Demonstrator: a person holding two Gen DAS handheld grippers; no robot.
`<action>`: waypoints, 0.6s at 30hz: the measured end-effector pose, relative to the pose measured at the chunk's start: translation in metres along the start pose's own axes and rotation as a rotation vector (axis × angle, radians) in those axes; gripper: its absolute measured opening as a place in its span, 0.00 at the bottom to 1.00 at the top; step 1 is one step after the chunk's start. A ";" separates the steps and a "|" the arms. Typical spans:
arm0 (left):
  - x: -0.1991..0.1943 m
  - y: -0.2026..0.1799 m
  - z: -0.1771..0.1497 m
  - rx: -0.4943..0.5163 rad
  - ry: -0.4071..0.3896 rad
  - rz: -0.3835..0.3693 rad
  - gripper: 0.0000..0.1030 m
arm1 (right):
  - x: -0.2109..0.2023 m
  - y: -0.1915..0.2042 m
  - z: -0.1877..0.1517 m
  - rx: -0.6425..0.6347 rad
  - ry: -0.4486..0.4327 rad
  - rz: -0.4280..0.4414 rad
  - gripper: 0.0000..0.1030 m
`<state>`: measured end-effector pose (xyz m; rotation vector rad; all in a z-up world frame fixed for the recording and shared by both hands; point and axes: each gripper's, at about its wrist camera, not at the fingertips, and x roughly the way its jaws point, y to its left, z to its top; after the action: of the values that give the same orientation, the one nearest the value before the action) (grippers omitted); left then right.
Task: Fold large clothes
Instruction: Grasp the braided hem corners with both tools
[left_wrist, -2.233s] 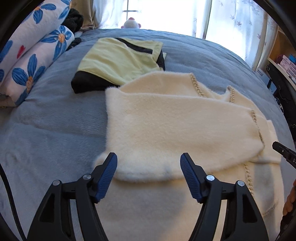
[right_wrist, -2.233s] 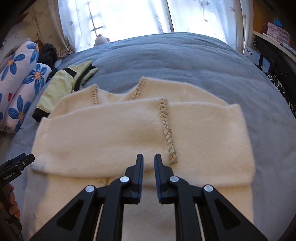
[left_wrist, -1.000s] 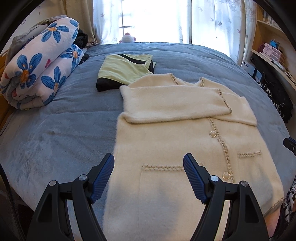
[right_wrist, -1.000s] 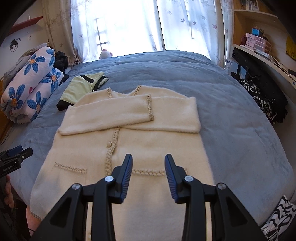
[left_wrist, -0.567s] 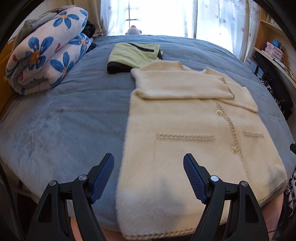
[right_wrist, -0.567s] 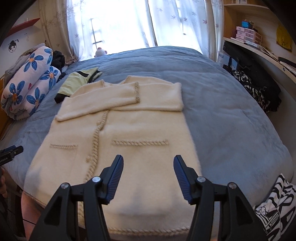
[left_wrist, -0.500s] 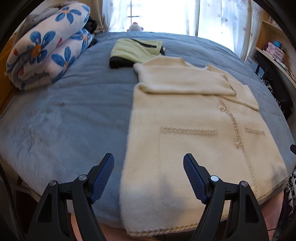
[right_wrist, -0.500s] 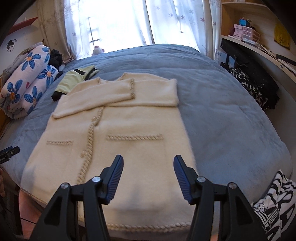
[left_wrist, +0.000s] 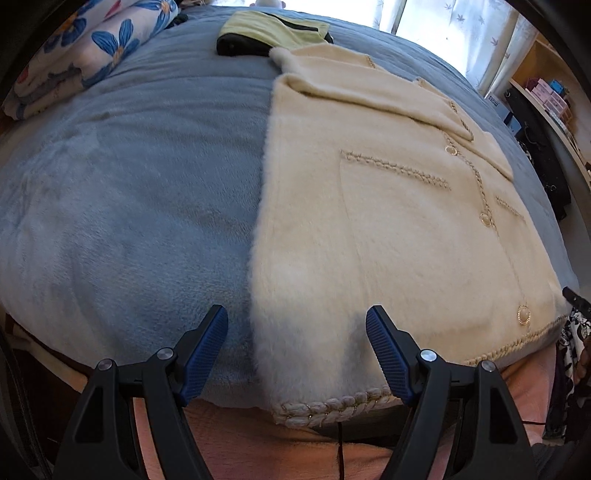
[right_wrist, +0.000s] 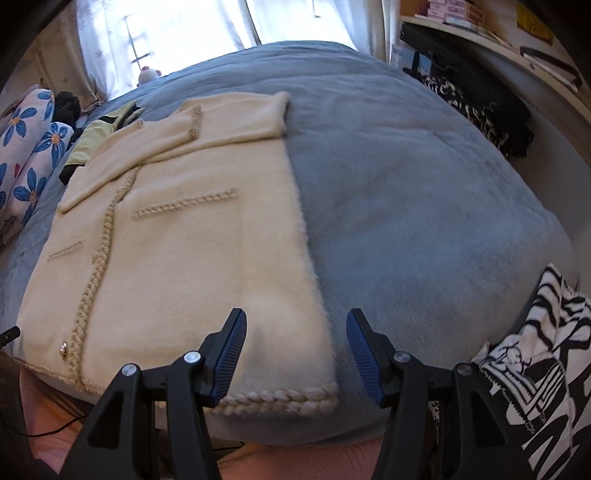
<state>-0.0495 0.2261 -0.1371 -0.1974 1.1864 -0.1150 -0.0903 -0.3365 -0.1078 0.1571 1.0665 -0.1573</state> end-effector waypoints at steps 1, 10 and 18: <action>0.002 0.000 -0.001 -0.003 0.003 -0.004 0.74 | 0.004 -0.003 -0.002 0.011 0.015 0.010 0.55; 0.013 0.004 -0.004 -0.032 0.004 -0.056 0.74 | 0.021 -0.004 -0.013 0.048 0.065 0.120 0.55; 0.014 0.000 -0.008 -0.014 0.011 -0.126 0.74 | 0.023 0.005 -0.017 -0.011 0.082 0.160 0.46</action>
<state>-0.0521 0.2230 -0.1530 -0.2842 1.1861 -0.2186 -0.0933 -0.3295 -0.1359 0.2397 1.1315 -0.0007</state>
